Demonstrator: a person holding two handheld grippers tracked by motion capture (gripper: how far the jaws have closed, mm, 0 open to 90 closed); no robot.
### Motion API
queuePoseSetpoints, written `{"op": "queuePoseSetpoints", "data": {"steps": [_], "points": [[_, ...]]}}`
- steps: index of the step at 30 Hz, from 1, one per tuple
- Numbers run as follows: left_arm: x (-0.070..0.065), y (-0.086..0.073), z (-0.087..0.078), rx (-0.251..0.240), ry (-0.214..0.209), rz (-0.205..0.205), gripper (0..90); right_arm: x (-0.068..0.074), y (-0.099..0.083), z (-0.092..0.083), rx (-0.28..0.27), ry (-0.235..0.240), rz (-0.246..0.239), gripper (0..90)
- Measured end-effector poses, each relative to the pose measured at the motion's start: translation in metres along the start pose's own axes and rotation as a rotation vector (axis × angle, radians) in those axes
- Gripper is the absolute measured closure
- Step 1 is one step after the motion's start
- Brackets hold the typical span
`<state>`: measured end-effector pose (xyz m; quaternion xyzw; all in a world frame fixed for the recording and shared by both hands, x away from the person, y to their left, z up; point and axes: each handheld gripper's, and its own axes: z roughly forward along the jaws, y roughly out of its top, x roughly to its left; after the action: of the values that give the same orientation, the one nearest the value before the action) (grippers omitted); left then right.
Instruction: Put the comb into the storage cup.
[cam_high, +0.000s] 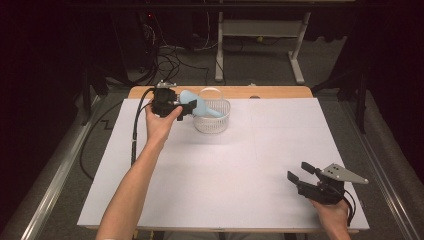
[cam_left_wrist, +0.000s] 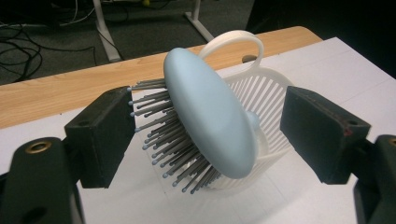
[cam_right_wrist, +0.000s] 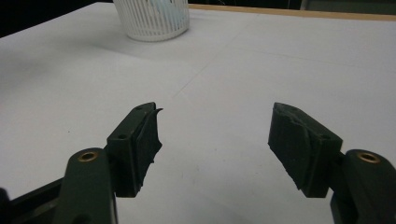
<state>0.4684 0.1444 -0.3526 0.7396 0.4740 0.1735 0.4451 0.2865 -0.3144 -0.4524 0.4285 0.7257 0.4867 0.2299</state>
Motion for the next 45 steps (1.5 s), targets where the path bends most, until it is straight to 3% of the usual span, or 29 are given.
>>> {"op": "queuePoseSetpoints", "data": {"steps": [45], "points": [[0.002, -0.011, -0.022, -0.028, 0.028, 0.04, 19.9, 0.0, 0.0, 0.0, -0.006, -0.002, 0.0, 33.8]]}}
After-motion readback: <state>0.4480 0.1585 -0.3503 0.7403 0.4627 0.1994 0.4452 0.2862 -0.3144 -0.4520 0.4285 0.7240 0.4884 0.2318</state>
